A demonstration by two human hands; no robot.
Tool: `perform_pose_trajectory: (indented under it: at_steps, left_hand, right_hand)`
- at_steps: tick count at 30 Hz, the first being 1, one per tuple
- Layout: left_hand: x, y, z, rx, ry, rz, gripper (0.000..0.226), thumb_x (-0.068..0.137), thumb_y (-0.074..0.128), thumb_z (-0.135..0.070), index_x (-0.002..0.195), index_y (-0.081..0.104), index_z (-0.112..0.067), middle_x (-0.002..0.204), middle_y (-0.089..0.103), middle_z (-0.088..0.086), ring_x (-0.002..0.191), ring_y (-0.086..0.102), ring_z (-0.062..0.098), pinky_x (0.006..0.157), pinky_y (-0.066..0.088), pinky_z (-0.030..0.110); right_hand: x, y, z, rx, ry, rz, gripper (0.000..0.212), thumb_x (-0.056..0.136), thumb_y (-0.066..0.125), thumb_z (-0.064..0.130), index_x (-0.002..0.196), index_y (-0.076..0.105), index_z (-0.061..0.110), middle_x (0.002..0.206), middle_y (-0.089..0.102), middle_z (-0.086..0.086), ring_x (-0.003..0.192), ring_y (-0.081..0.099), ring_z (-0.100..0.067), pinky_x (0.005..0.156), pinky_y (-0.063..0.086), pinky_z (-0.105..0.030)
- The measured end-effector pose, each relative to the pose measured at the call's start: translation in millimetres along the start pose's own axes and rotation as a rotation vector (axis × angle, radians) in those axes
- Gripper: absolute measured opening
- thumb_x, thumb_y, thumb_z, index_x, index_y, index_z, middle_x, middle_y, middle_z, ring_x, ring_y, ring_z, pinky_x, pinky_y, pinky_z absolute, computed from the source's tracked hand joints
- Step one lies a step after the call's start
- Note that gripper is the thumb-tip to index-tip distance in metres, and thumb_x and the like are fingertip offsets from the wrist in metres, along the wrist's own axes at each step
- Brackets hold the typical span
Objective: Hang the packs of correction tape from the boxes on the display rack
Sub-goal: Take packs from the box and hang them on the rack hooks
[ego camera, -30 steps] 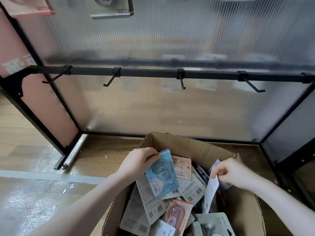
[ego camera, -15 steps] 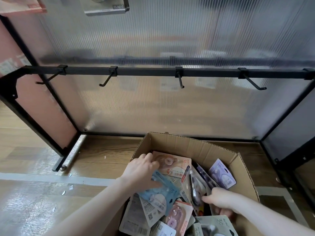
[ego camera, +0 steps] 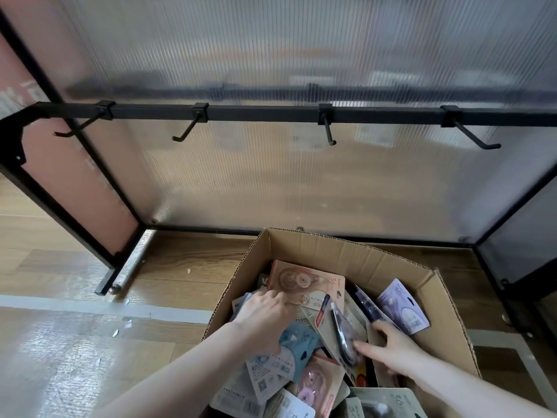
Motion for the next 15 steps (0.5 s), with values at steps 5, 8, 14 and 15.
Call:
perform_pose_trajectory:
  at_steps: [5,8,14,15]
  left_hand:
    - [4,-9,8,-0.054,-0.109,-0.037,0.043,0.080,0.064,-0.023,0.118,0.048,-0.012,0.116,0.049,0.008,0.108,0.046,0.026,0.085,0.037,0.033]
    - [2,-16,19,-0.120,-0.175,-0.069,0.043,0.079,0.065,-0.029,0.116,0.048,-0.015,0.115,0.049,0.005,0.108,0.047,0.024,0.083,0.038,0.033]
    - [-4,-21,27,-0.184,-0.219,-0.094,0.038,0.076,0.067,-0.033,0.105,0.047,-0.016,0.105,0.058,0.001,0.094,0.056,0.022,0.070,0.037,0.030]
    - [-4,-23,27,-0.189,-0.220,-0.096,0.038,0.076,0.067,-0.033,0.104,0.047,-0.016,0.104,0.058,0.001,0.092,0.056,0.022,0.069,0.037,0.030]
  right_hand:
    - [-3,-7,27,-0.128,-0.233,0.001,0.088,0.056,0.078,0.059,0.131,0.040,0.033,0.125,0.047,0.006,0.105,0.048,-0.008,0.090,0.042,-0.020]
    - [-1,-6,50,-0.105,-0.377,0.068,0.083,0.070,0.079,0.019,0.138,0.035,0.033,0.133,0.042,0.009,0.118,0.042,-0.005,0.098,0.037,-0.019]
    - [5,0,46,-0.062,-0.287,0.259,0.092,0.065,0.078,0.011,0.138,0.029,0.040,0.122,0.050,0.006,0.118,0.046,-0.010,0.102,0.041,-0.030]
    - [5,0,47,-0.062,-0.284,0.265,0.095,0.062,0.078,0.013,0.138,0.030,0.042,0.127,0.049,0.004,0.120,0.046,-0.011,0.103,0.041,-0.032]
Point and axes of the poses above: each hand's wrist, its own x-axis towards the middle knuckle, its own y-axis out of the palm, z = x × y, the point moved 8 cm from there along x, towards the middle knuckle
